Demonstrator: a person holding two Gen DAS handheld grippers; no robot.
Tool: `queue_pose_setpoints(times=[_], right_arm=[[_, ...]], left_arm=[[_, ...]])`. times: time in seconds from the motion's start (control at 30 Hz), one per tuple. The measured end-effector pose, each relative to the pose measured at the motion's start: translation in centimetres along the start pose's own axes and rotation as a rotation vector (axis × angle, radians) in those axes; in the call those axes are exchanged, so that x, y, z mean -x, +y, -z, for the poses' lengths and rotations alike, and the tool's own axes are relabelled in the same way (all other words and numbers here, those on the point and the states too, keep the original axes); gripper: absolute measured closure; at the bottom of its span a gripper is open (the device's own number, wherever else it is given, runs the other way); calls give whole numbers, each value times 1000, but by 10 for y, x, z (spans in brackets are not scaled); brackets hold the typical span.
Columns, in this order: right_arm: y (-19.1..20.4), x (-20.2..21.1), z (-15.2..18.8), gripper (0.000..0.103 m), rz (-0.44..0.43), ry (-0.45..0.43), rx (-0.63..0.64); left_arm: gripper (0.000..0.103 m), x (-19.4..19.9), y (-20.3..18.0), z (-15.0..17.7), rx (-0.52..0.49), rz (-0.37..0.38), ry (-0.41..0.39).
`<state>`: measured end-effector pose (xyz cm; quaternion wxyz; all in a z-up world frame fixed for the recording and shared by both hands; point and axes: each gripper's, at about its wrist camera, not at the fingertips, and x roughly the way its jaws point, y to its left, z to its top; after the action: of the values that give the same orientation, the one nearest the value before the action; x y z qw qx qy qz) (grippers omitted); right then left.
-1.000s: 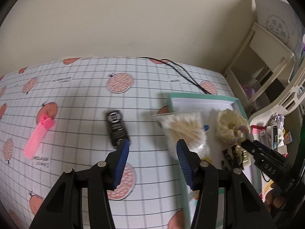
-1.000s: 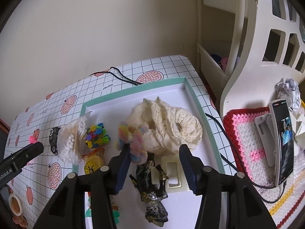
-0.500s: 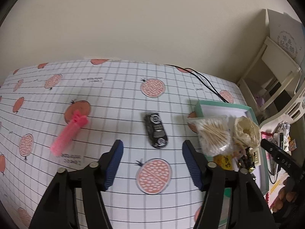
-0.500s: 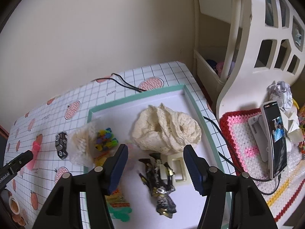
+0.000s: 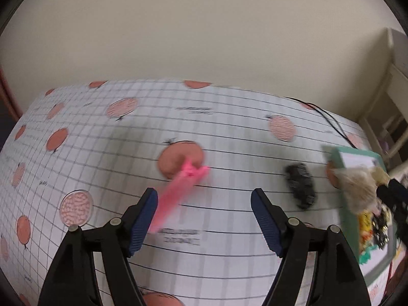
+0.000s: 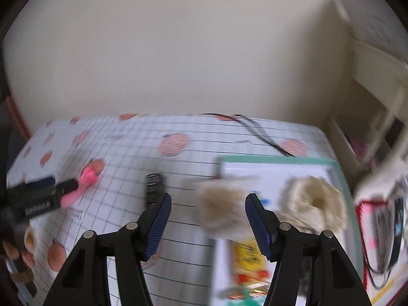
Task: Organize objects
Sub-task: 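Move the left tool to the pink hair roller while the right tool approaches the black toy car, then grasp the pink hair roller with the left tool while the right tool grasps the black toy car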
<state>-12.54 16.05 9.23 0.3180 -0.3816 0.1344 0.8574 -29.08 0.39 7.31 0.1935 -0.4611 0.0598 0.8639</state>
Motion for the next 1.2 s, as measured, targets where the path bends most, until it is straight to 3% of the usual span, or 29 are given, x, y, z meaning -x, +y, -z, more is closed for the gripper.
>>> queue_pose_setpoints(times=[0.1,0.3,0.43,1.13,1.2], right_arm=[[25,-27,-4,39,-35,59,26],[51,-66,-4,39,-14,112,76],[56,-84,-2,39,12,149,84],[69,-122,-12,39,39,229,66],[71,-122,-12,43,29,230,62]], left_arm=[[27,-10,14,2,5,-11,0],[27,-29,37,9,28,-25,22],[27,-34,38,13,58,8,30],[27,-65,33,17,8,-77,32],[27,-65,34,16,8,-78,28]])
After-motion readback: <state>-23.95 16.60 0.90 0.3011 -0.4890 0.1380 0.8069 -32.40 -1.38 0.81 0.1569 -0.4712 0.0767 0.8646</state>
